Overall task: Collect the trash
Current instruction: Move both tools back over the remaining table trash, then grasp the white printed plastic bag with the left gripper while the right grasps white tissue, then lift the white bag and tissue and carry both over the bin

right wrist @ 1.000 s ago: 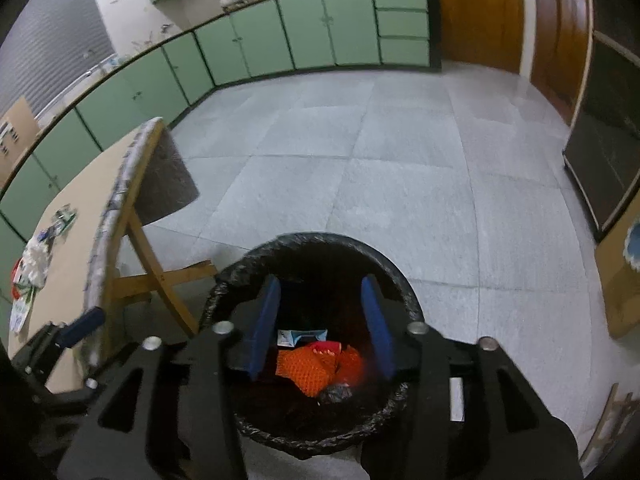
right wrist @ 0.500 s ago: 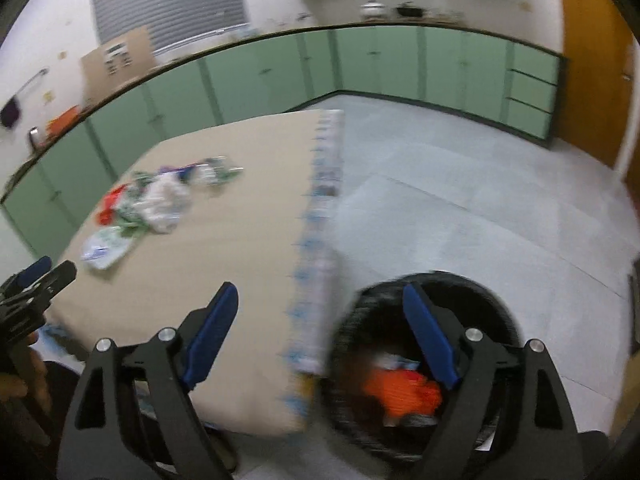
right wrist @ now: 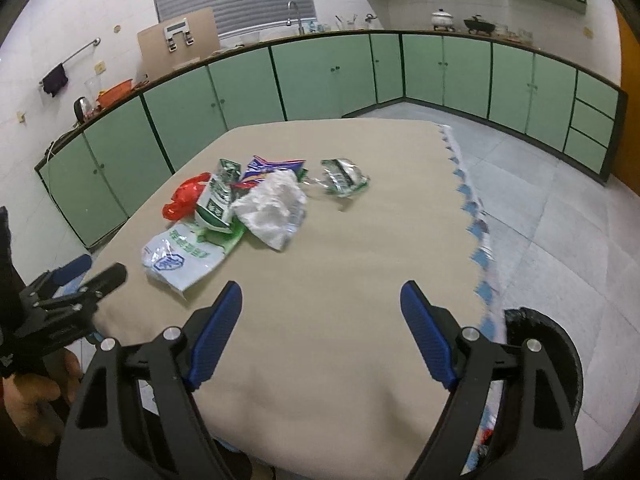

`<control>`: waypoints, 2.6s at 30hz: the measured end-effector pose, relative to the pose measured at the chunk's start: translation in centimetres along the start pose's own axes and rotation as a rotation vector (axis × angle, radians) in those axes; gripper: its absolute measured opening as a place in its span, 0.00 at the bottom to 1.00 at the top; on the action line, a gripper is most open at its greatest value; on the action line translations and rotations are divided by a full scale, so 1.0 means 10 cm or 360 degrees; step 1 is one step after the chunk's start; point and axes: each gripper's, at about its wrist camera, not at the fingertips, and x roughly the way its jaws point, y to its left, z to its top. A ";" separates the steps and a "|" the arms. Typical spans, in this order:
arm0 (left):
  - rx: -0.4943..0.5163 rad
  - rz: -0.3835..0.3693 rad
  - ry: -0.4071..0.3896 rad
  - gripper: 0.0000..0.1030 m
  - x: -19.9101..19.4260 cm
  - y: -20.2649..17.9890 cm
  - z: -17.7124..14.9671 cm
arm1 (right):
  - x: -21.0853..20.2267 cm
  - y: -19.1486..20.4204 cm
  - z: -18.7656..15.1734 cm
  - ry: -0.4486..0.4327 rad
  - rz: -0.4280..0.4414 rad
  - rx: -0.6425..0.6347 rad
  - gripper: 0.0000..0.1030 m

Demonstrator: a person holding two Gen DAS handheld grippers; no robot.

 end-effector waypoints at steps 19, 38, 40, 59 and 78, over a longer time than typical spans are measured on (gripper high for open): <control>-0.0045 -0.0015 0.0175 0.80 0.66 0.24 0.01 | 0.52 0.25 0.18 0.0012 0.0022 -0.0031 0.76; -0.0074 -0.0135 0.0010 0.08 0.41 0.25 0.19 | 0.78 0.23 0.34 0.0005 0.0046 0.0014 0.69; -0.0075 -0.0140 -0.0006 0.07 0.39 0.25 0.21 | 0.84 0.24 0.35 0.0023 0.0047 0.0012 0.68; -0.0084 -0.0170 -0.0092 0.06 0.16 0.24 0.29 | 1.00 0.22 0.40 0.0100 0.0122 0.0006 0.05; -0.0028 -0.0187 -0.0252 0.01 -0.64 -0.11 0.47 | -0.08 -0.13 0.26 -0.0061 0.0095 0.0069 0.04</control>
